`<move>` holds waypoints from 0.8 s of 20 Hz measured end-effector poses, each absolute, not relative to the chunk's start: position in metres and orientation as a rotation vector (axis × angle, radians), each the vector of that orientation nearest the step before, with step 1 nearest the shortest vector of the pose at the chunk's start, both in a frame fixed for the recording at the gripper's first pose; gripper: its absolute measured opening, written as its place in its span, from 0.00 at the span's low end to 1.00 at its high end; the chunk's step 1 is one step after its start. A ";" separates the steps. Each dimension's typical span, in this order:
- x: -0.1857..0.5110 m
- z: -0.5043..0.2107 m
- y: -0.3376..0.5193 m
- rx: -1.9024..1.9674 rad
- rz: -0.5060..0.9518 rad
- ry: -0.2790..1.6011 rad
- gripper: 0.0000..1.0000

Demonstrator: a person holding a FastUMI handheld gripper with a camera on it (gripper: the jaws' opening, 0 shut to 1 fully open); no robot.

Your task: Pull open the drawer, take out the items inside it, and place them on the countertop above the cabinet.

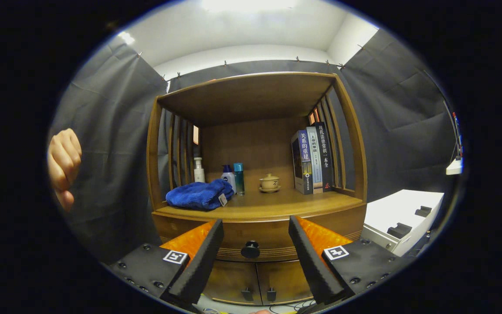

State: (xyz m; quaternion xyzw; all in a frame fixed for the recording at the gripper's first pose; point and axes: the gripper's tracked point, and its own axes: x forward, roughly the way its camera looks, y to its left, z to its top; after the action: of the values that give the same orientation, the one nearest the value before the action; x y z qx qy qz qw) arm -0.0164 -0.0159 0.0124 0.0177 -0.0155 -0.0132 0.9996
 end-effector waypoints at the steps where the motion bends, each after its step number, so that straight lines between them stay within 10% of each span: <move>1: -0.017 0.012 -0.017 0.044 -0.025 -0.034 0.98; 16: 0.029 -0.037 -0.005 -0.043 -0.047 0.064 0.98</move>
State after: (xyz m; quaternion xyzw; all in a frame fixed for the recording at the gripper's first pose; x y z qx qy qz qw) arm 0.0295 -0.0051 -0.0367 -0.0213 0.0318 -0.0233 0.9990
